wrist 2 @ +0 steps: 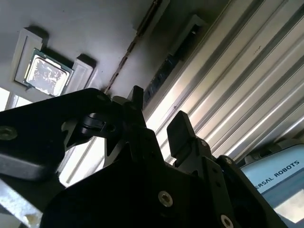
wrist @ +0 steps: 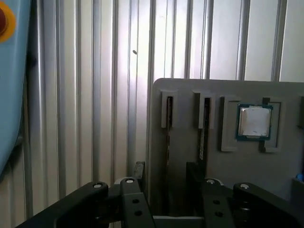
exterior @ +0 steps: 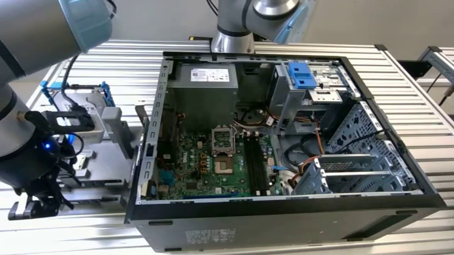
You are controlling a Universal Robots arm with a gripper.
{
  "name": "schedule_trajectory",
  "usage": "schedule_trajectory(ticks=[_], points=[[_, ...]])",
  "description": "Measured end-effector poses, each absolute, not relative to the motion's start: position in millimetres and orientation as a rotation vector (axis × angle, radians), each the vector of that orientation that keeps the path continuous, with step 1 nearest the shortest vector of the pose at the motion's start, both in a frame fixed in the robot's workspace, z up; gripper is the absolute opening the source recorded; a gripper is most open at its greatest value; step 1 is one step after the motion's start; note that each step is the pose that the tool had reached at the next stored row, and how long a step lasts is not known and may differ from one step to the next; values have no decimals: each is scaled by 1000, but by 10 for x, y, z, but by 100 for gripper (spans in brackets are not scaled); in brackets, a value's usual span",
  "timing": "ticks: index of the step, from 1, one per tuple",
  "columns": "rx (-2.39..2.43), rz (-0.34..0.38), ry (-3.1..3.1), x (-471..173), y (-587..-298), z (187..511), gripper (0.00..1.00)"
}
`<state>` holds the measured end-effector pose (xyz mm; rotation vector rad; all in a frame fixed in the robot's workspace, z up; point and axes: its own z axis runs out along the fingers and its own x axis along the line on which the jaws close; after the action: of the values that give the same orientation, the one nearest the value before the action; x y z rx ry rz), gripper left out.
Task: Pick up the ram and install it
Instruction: 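Pick up the ram and move it above insertion slot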
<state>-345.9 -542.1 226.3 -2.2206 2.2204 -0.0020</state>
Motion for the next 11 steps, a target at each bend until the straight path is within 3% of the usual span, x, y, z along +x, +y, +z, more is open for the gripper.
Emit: schedule_trajectory(ticks=[11], points=[[-2177, 0, 2265, -3459, -5357, 2067, 100]])
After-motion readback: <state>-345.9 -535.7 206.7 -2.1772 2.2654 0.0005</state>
